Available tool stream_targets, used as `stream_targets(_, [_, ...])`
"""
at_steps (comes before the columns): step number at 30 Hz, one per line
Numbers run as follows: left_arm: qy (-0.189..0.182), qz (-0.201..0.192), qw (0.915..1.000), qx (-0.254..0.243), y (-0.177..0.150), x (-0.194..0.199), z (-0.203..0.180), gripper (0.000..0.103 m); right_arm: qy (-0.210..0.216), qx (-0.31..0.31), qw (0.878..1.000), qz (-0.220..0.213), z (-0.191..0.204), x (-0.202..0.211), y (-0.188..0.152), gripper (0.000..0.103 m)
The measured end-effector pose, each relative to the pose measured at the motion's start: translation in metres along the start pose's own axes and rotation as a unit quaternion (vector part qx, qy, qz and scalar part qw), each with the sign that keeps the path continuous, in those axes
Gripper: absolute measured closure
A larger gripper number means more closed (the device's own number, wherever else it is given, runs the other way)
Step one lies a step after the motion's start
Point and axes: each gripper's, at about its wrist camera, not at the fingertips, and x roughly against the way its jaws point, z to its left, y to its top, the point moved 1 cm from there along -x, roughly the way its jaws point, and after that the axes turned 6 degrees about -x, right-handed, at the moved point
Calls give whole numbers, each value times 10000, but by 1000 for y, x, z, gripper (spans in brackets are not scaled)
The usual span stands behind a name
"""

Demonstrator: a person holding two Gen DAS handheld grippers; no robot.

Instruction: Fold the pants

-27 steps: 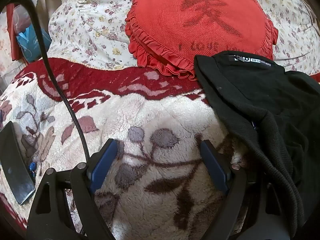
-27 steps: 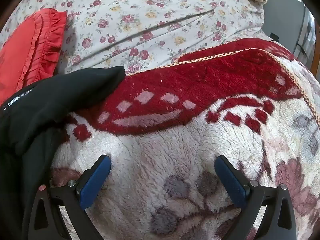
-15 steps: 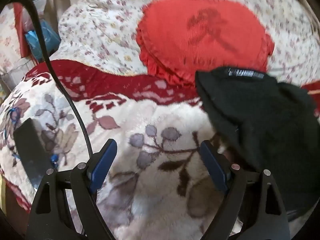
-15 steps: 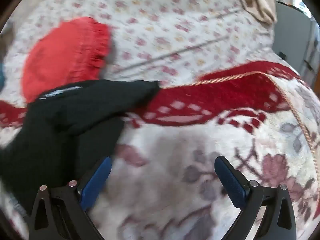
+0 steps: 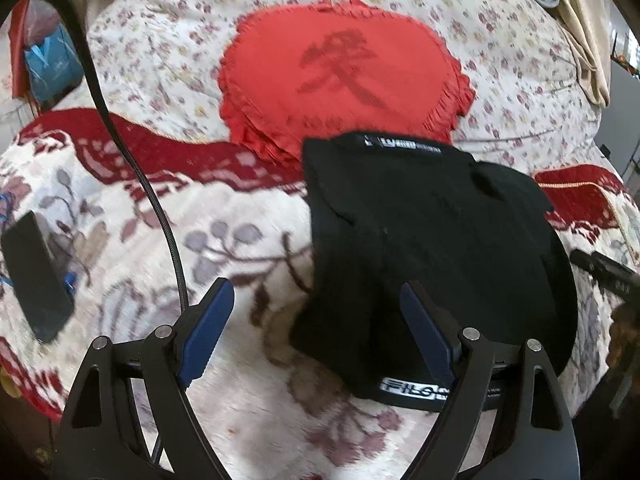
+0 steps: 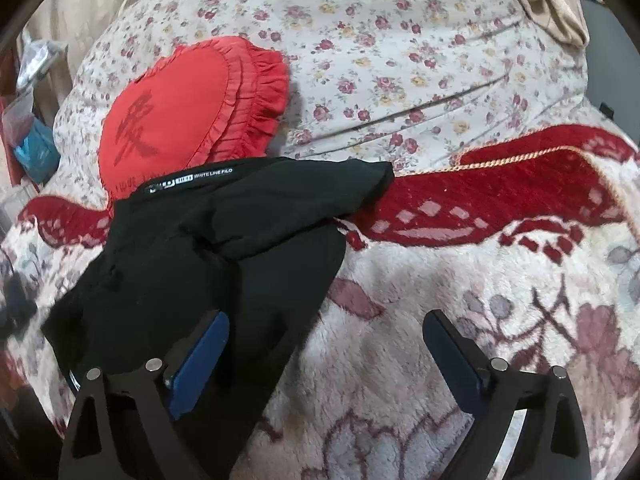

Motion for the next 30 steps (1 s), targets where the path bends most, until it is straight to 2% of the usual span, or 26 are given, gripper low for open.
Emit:
stream_targets(5, [-132,143,9998,60,-5,-15,-5,18,293,-216,9991,223,-5,-29,17,19])
stream_targets(7, [-200,258,9994,72,-6,-22,-7,18,404,-333,9979,393,-4,-50,25,36])
stream_targets(9, [-194,340,9992,61,-7,-27,-9,18,601,-547,9949,597,-8,-70,30,77])
stream_targets(10, [-196,373,9991,57,-8,-29,-10,18,671,-656,9936,636,-10,-79,32,79])
stream_targets(12, [-218,419,9989,38,-9,-31,-11,18,723,-644,9944,421,-9,-75,36,101])
stream_targets(16, [-148,424,9990,-52,-9,-32,-13,18,855,-499,9950,-102,-6,-24,40,101])
stream_targets(17, [-161,428,9990,-24,-9,-32,-12,18,858,-448,9944,-429,-8,-6,38,101])
stream_targets(20, [-273,380,9988,133,-10,-29,-9,18,575,-295,9945,-825,-22,57,21,101])
stream_targets(22, [-316,376,9987,166,-12,-27,-8,18,352,-163,9963,-773,-34,85,4,101])
stream_targets(24, [-311,397,9986,150,-12,-27,-8,18,73,-44,9996,-286,-53,92,-15,100])
stream_targets(25, [-296,412,9986,139,-13,-27,-8,18,-221,26,9998,-8,-65,89,-25,98])
stream_targets(26, [-288,421,9986,138,-13,-27,-7,18,-571,54,9981,224,-80,86,-35,88])
stream_targets(27, [-281,419,9986,143,-13,-25,-7,18,-675,-46,9972,313,-93,86,-41,74])
stream_targets(28, [-264,403,9987,154,-13,-23,-6,18,-681,-285,9966,366,-111,88,-47,67])
stream_targets(29, [-236,386,9988,165,-14,-20,-4,18,-733,-559,9951,360,-129,92,-51,56])
stream_targets(30, [-217,370,9989,167,-13,-19,-2,18,-848,-760,9931,268,-144,99,-52,52])
